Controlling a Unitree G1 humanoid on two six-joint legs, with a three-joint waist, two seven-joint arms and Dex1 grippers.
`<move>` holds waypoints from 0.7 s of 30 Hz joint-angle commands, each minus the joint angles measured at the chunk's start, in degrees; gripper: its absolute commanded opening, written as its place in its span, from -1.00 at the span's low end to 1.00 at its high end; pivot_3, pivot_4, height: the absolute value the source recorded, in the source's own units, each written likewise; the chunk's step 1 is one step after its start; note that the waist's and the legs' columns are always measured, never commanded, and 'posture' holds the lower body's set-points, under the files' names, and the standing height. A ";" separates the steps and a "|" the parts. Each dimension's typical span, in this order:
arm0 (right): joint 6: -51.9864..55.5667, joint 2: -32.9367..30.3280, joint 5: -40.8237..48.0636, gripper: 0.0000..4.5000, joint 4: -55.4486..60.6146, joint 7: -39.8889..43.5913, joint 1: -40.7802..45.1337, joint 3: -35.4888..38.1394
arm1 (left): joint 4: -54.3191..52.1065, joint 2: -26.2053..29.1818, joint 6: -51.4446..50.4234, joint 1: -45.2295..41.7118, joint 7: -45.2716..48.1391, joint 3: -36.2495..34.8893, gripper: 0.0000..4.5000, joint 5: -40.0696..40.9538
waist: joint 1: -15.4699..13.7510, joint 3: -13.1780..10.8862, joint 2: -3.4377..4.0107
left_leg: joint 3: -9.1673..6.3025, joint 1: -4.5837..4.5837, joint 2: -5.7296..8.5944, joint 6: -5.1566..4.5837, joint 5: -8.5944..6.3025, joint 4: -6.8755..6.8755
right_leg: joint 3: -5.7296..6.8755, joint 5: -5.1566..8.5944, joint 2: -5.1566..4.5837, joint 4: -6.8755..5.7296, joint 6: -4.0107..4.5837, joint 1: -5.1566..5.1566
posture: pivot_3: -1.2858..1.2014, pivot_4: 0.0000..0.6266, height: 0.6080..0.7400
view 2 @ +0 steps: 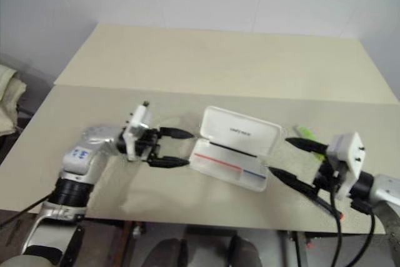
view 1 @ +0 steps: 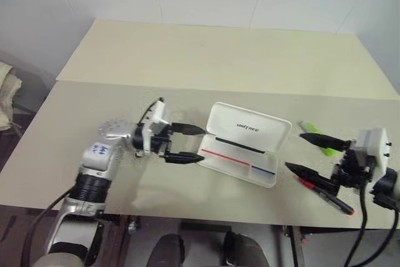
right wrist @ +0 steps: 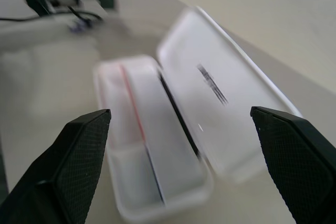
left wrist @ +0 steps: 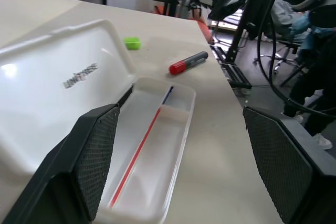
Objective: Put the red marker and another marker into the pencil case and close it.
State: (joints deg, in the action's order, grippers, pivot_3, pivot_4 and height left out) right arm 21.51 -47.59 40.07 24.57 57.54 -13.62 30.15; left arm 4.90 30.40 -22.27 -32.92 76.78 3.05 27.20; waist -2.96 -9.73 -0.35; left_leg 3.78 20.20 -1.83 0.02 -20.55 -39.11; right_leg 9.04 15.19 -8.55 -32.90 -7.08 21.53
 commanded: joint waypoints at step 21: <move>-4.15 -2.01 -10.94 1.00 -16.64 8.20 -8.78 2.47 | -8.69 6.02 0.27 2.85 -2.19 -6.86 1.00 4.69 | 0.29 0.02 0.00 | 0.00 -0.07 -0.01 0.01 0.00 0.05 | -0.05 0.00 0.01 0.01 0.00 -0.04 | 0.03 -0.52 1.00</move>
State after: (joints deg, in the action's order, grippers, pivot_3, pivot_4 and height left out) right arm 19.58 -50.30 30.42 10.26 65.69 -23.38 33.46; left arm -3.55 35.53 -23.00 -28.14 74.13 -2.33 30.59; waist -2.66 -9.71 -0.34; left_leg 3.79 20.13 -1.84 0.03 -20.55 -39.06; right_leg 8.99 15.19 -8.54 -32.89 -7.08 21.49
